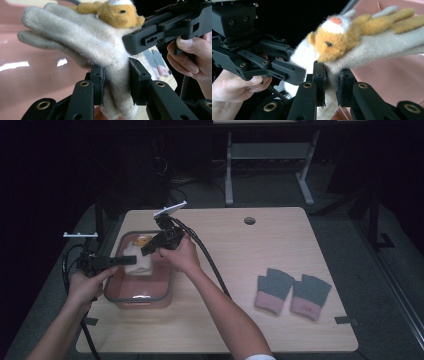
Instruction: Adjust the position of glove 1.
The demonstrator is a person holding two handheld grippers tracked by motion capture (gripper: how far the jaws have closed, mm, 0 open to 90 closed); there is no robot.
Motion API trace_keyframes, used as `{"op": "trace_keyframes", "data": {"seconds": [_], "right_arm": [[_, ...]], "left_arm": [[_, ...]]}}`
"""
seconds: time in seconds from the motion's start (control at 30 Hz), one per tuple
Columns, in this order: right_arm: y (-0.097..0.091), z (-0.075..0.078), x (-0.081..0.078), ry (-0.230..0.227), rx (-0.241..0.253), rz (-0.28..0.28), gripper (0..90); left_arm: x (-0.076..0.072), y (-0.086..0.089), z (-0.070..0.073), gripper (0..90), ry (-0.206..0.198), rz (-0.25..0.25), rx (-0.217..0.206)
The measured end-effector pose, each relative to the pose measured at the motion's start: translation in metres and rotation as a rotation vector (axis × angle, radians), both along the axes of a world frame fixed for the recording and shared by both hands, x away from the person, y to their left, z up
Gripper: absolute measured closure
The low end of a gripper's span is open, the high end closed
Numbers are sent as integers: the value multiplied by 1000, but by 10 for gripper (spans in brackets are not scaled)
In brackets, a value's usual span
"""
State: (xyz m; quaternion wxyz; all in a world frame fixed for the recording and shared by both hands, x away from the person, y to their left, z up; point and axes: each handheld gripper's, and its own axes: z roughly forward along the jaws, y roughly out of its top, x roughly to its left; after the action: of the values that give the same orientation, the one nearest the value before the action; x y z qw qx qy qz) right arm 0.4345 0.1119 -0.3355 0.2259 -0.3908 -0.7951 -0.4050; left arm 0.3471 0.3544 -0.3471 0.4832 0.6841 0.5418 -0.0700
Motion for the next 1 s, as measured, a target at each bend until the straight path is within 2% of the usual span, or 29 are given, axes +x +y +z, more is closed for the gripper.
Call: {"op": "trace_keyframes", "data": {"seconds": [0.23, 0.33, 0.4, 0.6, 0.63, 0.83, 1.0], "right_arm": [[5, -28, 4, 49, -1, 2, 798], [6, -35, 4, 63, 0, 3, 798], [6, -39, 3, 70, -1, 4, 797], [6, -50, 0, 85, -6, 12, 796], [7, -51, 0, 87, -8, 12, 795], [9, -60, -1, 101, -26, 22, 793], [8, -67, -4, 110, -42, 29, 792]], "left_arm": [[2, 3, -18, 679, 46, 2, 22], [2, 2, -21, 680, 55, 0, 35], [1, 2, -23, 679, 63, -4, 53], [-1, 0, -29, 677, 82, -10, 63], [-1, -1, -30, 677, 95, -12, 71], [-2, -4, -35, 677, 100, -22, 121], [-4, -7, -43, 677, 113, -27, 129]]}}
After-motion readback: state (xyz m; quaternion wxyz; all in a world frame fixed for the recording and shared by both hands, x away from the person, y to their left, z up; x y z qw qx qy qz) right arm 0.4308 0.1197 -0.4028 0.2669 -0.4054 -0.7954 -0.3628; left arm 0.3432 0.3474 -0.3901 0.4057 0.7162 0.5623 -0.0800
